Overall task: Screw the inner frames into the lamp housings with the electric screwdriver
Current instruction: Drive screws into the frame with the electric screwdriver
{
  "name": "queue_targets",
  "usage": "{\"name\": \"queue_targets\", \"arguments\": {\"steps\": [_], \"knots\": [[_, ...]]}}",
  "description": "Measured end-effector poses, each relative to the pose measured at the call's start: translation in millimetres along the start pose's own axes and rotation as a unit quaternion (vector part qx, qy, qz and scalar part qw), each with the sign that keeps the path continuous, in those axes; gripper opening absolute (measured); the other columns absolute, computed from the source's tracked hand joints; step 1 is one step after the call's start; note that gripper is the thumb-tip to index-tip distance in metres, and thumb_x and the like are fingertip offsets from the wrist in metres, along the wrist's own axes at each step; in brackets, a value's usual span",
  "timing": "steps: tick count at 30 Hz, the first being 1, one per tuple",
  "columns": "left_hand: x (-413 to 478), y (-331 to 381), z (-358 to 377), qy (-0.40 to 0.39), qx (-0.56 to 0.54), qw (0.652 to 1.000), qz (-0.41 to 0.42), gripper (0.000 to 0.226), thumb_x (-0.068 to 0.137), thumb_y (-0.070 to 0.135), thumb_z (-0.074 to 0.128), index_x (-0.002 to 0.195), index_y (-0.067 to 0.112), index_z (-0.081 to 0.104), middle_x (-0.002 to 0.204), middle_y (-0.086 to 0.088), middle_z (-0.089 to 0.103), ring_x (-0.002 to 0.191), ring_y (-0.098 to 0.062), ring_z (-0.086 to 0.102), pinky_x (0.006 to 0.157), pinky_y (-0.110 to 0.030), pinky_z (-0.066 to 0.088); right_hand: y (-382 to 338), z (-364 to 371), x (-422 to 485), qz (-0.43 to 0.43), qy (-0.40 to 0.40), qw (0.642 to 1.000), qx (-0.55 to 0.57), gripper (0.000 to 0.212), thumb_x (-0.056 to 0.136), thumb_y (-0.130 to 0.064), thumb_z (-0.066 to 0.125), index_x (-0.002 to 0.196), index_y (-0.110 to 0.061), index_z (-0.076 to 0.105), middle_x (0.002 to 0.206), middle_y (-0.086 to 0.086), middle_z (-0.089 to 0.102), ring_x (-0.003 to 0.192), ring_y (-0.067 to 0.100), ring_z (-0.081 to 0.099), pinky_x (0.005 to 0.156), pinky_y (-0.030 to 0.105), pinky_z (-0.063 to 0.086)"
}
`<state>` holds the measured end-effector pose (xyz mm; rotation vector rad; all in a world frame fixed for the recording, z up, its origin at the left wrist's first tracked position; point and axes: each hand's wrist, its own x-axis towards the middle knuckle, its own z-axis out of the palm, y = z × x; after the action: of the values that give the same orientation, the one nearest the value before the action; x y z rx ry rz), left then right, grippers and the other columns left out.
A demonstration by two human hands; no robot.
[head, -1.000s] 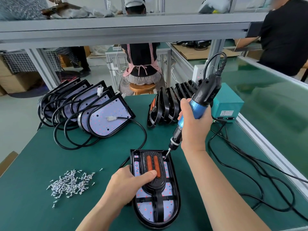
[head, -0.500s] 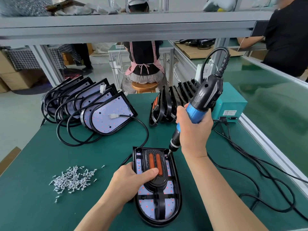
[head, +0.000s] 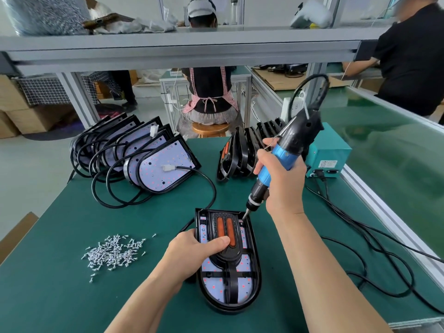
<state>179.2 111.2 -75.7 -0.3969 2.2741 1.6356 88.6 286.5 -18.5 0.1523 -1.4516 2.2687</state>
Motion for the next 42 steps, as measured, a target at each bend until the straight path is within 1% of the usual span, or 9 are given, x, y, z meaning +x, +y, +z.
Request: {"name": "queue_targets", "arguments": {"steps": [5,7,9,13,15,23,30,37,42], "knots": [[-2,-1,1,-0.003,0.002,1.0,0.001,0.051,0.059,0.06,0.08,0.095,0.023,0.079,0.095,0.007,0.079,0.095,-0.015,0.074,0.098,-0.043,0.055,-35,-3,15,0.003,0.056,0.998,0.041,0.019,0.084,-0.005,0.072,0.094,-0.011,0.056,0.062,-0.002,0.055,0.052,0.012,0.051,0.056,0.023,0.046],[-3,-2,-1,0.041,0.052,0.998,0.001,0.065,0.064,0.074,0.074,0.088,0.015,0.068,0.084,0.008,0.073,0.079,-0.015,0.068,0.076,-0.037,0.055,-46,-9,14,0.042,0.075,0.994,0.073,0.025,0.086,-0.013,0.075,0.1,-0.012,0.054,0.067,-0.001,0.054,0.055,0.012,0.052,0.056,0.023,0.048],[-4,-5,-8,0.101,0.043,0.994,-0.005,0.065,0.08,0.073,0.065,0.077,0.01,0.046,0.069,0.005,0.044,0.058,-0.018,0.039,0.053,-0.032,0.029,-52,-18,7,0.076,0.08,0.987,0.114,0.029,0.085,-0.021,0.073,0.105,-0.011,0.054,0.066,-0.002,0.055,0.057,0.012,0.054,0.057,0.023,0.048],[-4,0,-30,0.121,-0.346,0.93,-0.024,0.014,0.099,-0.004,0.048,0.087,-0.002,0.053,0.083,-0.015,0.055,0.069,-0.02,0.055,0.049,-0.023,0.051,-57,-25,-10,0.029,0.059,0.996,0.061,0.015,0.091,-0.022,0.066,0.098,-0.011,0.058,0.062,-0.004,0.056,0.054,0.013,0.052,0.054,0.022,0.043],[-9,5,-35,0.092,-0.458,0.884,-0.003,0.019,0.095,-0.02,0.037,0.098,-0.012,0.054,0.101,-0.028,0.059,0.089,-0.031,0.067,0.06,-0.023,0.061,-56,-22,-18,0.016,0.066,0.995,0.073,0.007,0.089,-0.019,0.067,0.093,-0.015,0.062,0.064,-0.004,0.057,0.054,0.013,0.051,0.054,0.022,0.042],[-32,19,-19,0.005,-0.458,0.887,0.057,0.013,0.096,-0.006,0.052,0.105,-0.015,0.058,0.084,-0.024,0.074,0.076,-0.021,0.077,0.061,-0.016,0.058,-58,-5,-33,0.096,0.101,0.968,0.211,0.029,0.085,-0.02,0.074,0.109,-0.011,0.061,0.072,0.0,0.053,0.061,0.012,0.05,0.057,0.018,0.048],[-41,29,-1,-0.028,-0.4,0.916,0.025,0.021,0.075,0.02,0.069,0.079,0.0,0.067,0.06,-0.005,0.056,0.041,-0.003,0.044,0.032,-0.009,0.031,-72,15,-34,0.081,0.131,0.97,0.187,0.027,0.095,-0.02,0.064,0.116,-0.007,0.052,0.071,0.004,0.046,0.057,0.014,0.043,0.05,0.019,0.044],[-43,32,3,-0.047,-0.424,0.904,0.01,0.028,0.088,0.014,0.064,0.076,-0.006,0.079,0.071,-0.014,0.067,0.053,-0.011,0.062,0.047,-0.013,0.051,-73,22,-39,0.024,0.144,0.977,0.155,0.015,0.092,-0.015,0.069,0.09,-0.016,0.054,0.063,-0.001,0.05,0.054,0.013,0.047,0.054,0.023,0.045],[-46,35,-3,-0.111,-0.455,0.884,-0.008,0.024,0.088,-0.019,0.045,0.102,-0.029,0.062,0.105,-0.041,0.067,0.092,-0.046,0.074,0.068,-0.031,0.063,-73,21,-43,-0.013,0.129,0.982,0.134,0.019,0.081,-0.024,0.072,0.087,-0.02,0.055,0.068,0.001,0.05,0.06,0.017,0.047,0.057,0.025,0.044]]}}
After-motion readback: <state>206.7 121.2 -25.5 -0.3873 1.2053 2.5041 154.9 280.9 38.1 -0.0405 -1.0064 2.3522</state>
